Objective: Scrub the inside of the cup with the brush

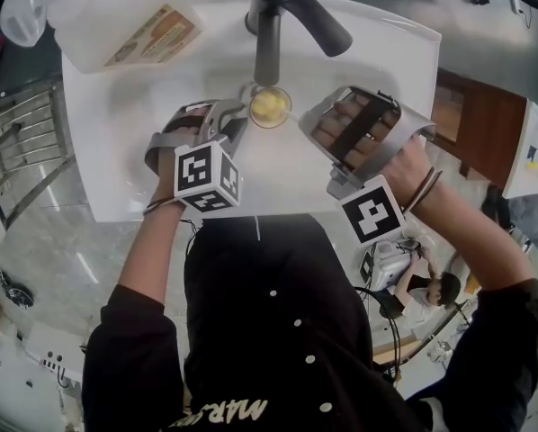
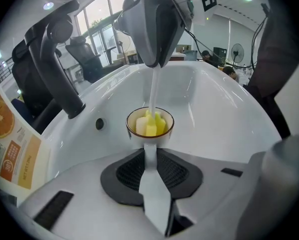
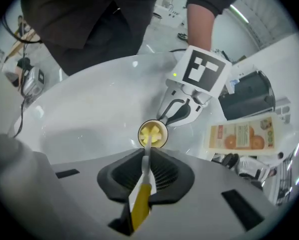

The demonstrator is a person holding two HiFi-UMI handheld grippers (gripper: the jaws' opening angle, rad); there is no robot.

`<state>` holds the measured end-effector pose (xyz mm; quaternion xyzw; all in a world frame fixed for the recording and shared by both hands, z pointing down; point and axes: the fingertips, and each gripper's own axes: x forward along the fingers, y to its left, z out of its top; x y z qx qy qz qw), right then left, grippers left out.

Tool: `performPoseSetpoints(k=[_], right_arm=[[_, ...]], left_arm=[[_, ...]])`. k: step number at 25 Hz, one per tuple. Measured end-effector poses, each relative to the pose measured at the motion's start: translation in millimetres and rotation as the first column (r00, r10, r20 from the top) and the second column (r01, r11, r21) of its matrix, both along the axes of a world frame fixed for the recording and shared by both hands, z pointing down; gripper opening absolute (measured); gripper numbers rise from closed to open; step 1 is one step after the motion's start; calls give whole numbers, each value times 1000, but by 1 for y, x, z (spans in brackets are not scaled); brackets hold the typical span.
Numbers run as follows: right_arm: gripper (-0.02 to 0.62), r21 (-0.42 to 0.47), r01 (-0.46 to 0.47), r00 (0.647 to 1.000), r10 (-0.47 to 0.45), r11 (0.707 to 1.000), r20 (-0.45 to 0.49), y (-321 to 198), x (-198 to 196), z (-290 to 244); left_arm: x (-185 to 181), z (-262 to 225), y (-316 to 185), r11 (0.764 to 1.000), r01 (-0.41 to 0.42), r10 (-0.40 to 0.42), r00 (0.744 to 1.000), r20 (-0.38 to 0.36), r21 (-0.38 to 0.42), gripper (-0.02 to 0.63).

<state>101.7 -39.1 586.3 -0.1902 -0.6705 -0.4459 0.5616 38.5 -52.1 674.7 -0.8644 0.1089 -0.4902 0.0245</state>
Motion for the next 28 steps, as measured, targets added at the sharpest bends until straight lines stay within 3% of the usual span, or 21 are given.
performPoseSetpoints(k=[2,3,4,5,6,8,10,12,17,19,20,21,22,23,28], right_arm=[[51,-100,-138,989,142,985,34,-3,0,2],[51,-175,-229,969,241,958,47,-5,1,4],[51,-251,-324,936,348,912,57,-8,3,4],[51,-326,-417,887,458,849,60,-13,4,4],[52,-401,-505,821,569,764,50,-16,5,5],[52,-542,-641,652,758,543,-11,-21,8,5],[52,-642,-698,480,873,318,-89,-22,10,7],[54,-707,-696,332,930,127,-160,-21,11,9],[54,-760,-559,-30,923,-333,-383,-15,20,16],[57,-731,-418,-184,838,-539,-513,-13,22,18],[57,-704,-329,-250,777,-629,-578,-12,23,19],[58,-677,-252,-295,721,-691,-627,-13,24,19],[58,-661,-205,-318,688,-722,-653,-13,24,20],[58,-659,-195,-322,682,-727,-657,-13,25,19],[58,-702,-308,-270,767,-642,-582,-11,23,15]], left_arm=[[-2,1,-2,1000,15,-15,1000,-2,-3,91],[-3,1,-2,1000,20,-20,1000,-1,-2,91],[-3,1,-2,1000,23,-23,1000,-1,0,91],[-3,1,-2,1000,24,-24,1000,0,2,91],[-2,1,-2,1000,24,-24,1000,0,4,91],[-2,2,-2,1000,26,-26,1000,0,5,91],[-3,2,-1,999,32,-32,999,-3,1,91],[-5,3,0,999,42,-42,999,-6,-7,91],[-5,3,3,998,57,-57,998,-12,-16,91],[-4,3,4,998,58,-58,998,-11,-15,91],[-5,4,4,998,59,-60,998,-9,-17,91],[-5,4,4,998,61,-61,998,-8,-19,91],[-6,5,4,998,61,-62,998,-8,-22,91],[-6,5,4,998,61,-61,998,-8,-23,91],[-7,6,4,998,58,-58,998,-7,-28,91]])
